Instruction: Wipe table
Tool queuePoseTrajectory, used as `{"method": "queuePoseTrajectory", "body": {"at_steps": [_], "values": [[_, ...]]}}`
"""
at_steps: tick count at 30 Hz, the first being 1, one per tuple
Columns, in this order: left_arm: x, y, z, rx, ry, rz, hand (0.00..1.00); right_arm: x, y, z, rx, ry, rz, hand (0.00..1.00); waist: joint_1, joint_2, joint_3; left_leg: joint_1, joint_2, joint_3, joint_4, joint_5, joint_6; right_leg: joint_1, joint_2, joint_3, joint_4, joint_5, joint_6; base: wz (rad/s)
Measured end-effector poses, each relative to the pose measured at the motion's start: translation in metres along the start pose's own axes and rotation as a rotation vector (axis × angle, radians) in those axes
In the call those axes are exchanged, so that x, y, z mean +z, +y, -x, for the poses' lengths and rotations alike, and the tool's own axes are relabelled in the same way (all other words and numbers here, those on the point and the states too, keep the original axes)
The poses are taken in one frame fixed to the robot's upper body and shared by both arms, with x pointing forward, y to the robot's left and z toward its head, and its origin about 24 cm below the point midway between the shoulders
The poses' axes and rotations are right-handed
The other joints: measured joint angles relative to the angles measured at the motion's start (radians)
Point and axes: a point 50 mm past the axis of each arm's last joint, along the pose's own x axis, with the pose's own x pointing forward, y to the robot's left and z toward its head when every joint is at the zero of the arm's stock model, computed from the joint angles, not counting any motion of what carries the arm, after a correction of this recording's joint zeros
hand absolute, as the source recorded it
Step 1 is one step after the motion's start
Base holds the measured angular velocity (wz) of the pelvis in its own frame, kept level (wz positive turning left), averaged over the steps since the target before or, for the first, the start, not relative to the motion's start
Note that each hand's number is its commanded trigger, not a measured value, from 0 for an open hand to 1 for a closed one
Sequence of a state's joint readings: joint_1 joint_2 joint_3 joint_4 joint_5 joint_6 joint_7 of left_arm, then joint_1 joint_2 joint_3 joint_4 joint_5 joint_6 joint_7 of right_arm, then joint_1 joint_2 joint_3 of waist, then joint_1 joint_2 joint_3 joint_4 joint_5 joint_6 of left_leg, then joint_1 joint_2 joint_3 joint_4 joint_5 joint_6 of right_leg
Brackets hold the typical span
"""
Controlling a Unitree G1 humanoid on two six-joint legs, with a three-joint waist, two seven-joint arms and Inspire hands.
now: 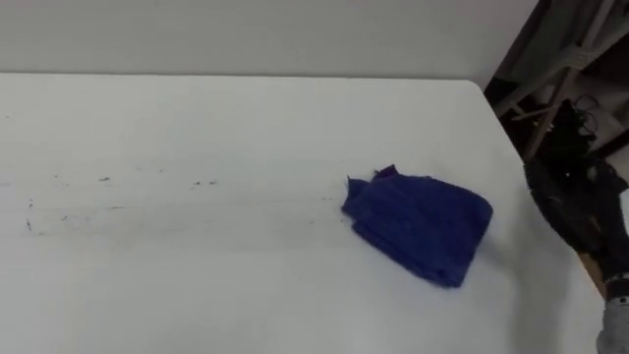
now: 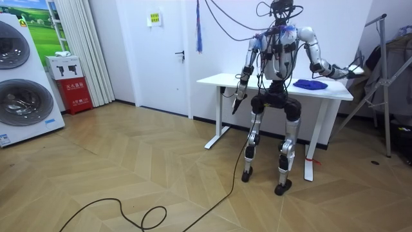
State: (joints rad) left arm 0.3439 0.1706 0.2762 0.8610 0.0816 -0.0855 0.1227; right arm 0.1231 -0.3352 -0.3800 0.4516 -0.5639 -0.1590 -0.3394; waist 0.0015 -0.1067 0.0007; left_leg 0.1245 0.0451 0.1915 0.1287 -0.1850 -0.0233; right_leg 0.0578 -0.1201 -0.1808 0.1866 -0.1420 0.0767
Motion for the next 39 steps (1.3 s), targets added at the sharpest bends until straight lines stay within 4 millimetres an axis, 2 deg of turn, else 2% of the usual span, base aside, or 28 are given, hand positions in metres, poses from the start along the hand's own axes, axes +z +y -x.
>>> {"method": "queuePoseTrajectory", "body": {"at_steps": [1,6,8,12,15,19,21,25,26,27,28,31,32,35,39], "values": [[-0.001,0.001,0.0,0.006,0.002,0.005,0.0,-0.005,-0.003,0.0,-0.017,0.025,-0.012,0.0,-0.002,0.0,0.0002,0.003,0.0,0.002,0.0,0.0,0.0,0.002,0.0,0.002,0.0,0.0,0.0,-0.07],[-0.009,0.009,0.002,0.036,0.025,0.018,0.0,-0.056,-0.013,0.009,-0.1,0.29,-0.134,0.0,-0.04,-0.004,-0.0003,0.007,0.0,0.001,0.003,-0.01,0.001,0.011,0.001,0.002,0.0,0.0,0.0,-0.02],[-0.011,0.01,0.003,0.038,0.034,0.017,0.0,-0.086,-0.012,0.027,-0.11,0.445,-0.171,0.0,-0.051,-0.005,-0.002,0.008,0.001,0.001,0.004,-0.013,0.0,0.011,0.002,0.005,0.001,0.0,0.0,0.0],[-0.017,0.017,0.005,0.063,0.052,0.034,0.0,-0.123,-0.008,0.055,-0.122,0.692,-0.232,0.0,-0.08,-0.009,-0.0039,0.009,0.001,0.002,0.003,-0.013,0.0,0.009,0.003,0.008,0.002,0.0,0.0,-0.01],[-0.016,0.019,0.005,0.071,0.05,0.038,0.0,-0.141,-0.003,0.075,-0.105,0.812,-0.23,0.0,-0.079,-0.012,-0.0042,0.012,0.001,0.01,0.003,-0.013,0.0,0.009,0.004,0.014,0.002,0.0,0.0,-0.07],[-0.018,0.018,0.005,0.065,0.067,0.035,0.0,-0.159,0.005,0.106,-0.049,0.973,-0.227,0.0,-0.078,-0.002,-0.0041,0.023,0.001,0.013,0.002,-0.017,0.0,0.015,0.004,0.015,0.002,0.0,0.0,-0.04],[-0.02,0.018,0.005,0.065,0.082,0.032,0.0,-0.164,0.009,0.116,-0.013,1.027,-0.225,0.0,-0.078,0.001,-0.0037,0.024,0.001,0.012,0.001,-0.018,0.0,0.016,0.004,0.015,0.001,0.0,0.0,0.0],[-0.027,0.013,0.006,0.049,0.137,0.019,0.0,-0.17,0.03,0.152,0.17,1.144,-0.165,0.0,-0.07,0.013,-0.0088,0.028,0.005,0.004,0.005,-0.026,-0.002,0.029,0.007,0.007,0.0,0.0,0.0,0.04],[-0.028,0.009,0.005,0.035,0.151,0.002,0.0,-0.168,0.041,0.164,0.247,1.165,-0.145,0.0,-0.07,0.02,-0.0123,0.03,0.006,-0.001,0.006,-0.026,-0.002,0.033,0.008,0.003,-0.001,0.0,0.0,0.0],[-0.03,0.007,0.006,0.03,0.161,-0.007,0.0,-0.167,0.047,0.171,0.288,1.178,-0.138,0.0,-0.067,0.022,-0.0124,0.032,0.006,-0.001,0.007,-0.026,-0.002,0.034,0.008,0.002,-0.001,0.0,0.0,0.0],[-0.032,0.003,0.006,0.021,0.18,-0.013,0.0,-0.164,0.059,0.187,0.367,1.214,-0.137,0.0,-0.059,0.022,-0.0097,0.039,0.008,0.0,0.007,-0.027,-0.003,0.04,0.01,0.002,-0.002,0.0,0.0,-0.04],[-0.043,-0.003,0.009,0.009,0.232,-0.045,0.0,-0.154,0.083,0.218,0.546,1.269,-0.134,0.0,-0.042,0.041,-0.0131,0.044,0.015,-0.001,0.012,-0.039,-0.006,0.051,0.017,-0.001,-0.002,0.0,0.0,-0.03],[-0.046,-0.007,0.011,-0.003,0.247,-0.061,0.0,-0.15,0.088,0.221,0.592,1.263,-0.131,0.0,-0.033,0.053,-0.0092,0.045,0.015,0.0,0.016,-0.042,-0.005,0.051,0.016,-0.003,-0.002,0.0,0.0,-0.04],[-0.05,-0.016,0.014,-0.003,0.265,-0.061,0.0,-0.143,0.098,0.222,0.669,1.233,-0.114,0.0,-0.023,0.082,-0.0079,0.045,0.014,-0.004,0.018,-0.045,-0.003,0.052,0.016,-0.013,-0.002,0.0,0.0,-0.03],[-0.052,-0.024,0.016,-0.025,0.275,-0.11,0.0,-0.13,0.11,0.201,0.722,1.135,-0.09,0.0,-0.018,0.093,-0.0005,0.044,0.015,-0.006,0.019,-0.045,-0.004,0.053,0.016,-0.017,-0.004,0.0,0.0,0.01]]}}
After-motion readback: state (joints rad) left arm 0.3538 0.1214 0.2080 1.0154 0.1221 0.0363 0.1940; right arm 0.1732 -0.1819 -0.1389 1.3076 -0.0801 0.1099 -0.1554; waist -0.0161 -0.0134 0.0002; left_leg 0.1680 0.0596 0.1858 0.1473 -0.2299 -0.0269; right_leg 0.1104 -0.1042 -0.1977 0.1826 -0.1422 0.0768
